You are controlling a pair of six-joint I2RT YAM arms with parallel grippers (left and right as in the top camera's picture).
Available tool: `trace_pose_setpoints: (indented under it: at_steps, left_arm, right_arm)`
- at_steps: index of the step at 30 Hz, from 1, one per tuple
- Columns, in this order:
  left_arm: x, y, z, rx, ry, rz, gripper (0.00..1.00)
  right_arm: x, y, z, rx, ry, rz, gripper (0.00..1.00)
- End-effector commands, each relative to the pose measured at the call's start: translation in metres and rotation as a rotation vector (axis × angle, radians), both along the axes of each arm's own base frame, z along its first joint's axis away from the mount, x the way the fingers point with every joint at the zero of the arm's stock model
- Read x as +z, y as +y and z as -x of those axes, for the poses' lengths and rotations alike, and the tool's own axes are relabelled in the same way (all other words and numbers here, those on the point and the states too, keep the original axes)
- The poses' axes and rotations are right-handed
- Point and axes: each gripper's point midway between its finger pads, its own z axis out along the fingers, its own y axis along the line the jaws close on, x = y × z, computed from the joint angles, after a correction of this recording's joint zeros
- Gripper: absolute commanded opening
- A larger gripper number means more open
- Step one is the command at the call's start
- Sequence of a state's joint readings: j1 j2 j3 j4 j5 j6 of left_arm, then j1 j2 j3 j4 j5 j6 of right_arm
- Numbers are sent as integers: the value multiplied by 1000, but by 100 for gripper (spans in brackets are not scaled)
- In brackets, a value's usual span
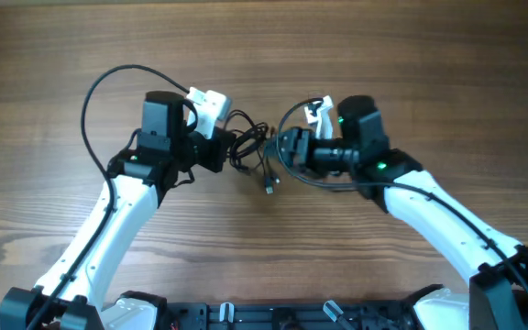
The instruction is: Untangle cables
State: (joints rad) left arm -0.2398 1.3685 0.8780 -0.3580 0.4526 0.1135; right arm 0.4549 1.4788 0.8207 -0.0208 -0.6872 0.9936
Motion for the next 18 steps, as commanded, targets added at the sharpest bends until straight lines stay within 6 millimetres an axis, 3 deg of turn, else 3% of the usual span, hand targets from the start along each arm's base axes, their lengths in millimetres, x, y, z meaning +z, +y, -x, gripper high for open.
trace_pose_setpoints:
  at_steps: [1,4,7,10,12,15,18]
  left_arm:
    - [7,-19,7,-45,-12,16,4]
    - [7,-27,12,-68,-11,15,4]
    - [7,-33,15,-88,-12,16,4]
    - [8,-39,19,-108,-14,17,4]
    - [14,-39,19,-105,-34,19,4]
    - [41,-1,0,118,-116,-23,4]
    - [96,52,-5,385,-245,25,4]
  right_arm:
    - [-4,3,-11,-291,248,-39,74]
    - [-14,-1,-19,-407,294,-26,70]
    - [-19,2,-27,-459,336,-59,59]
    - [-42,11,-22,-456,391,-28,54]
    - [-66,12,-19,-450,432,14,31]
    - [-92,0,-19,-420,378,126,22]
    - [-101,-26,-27,-399,298,218,13]
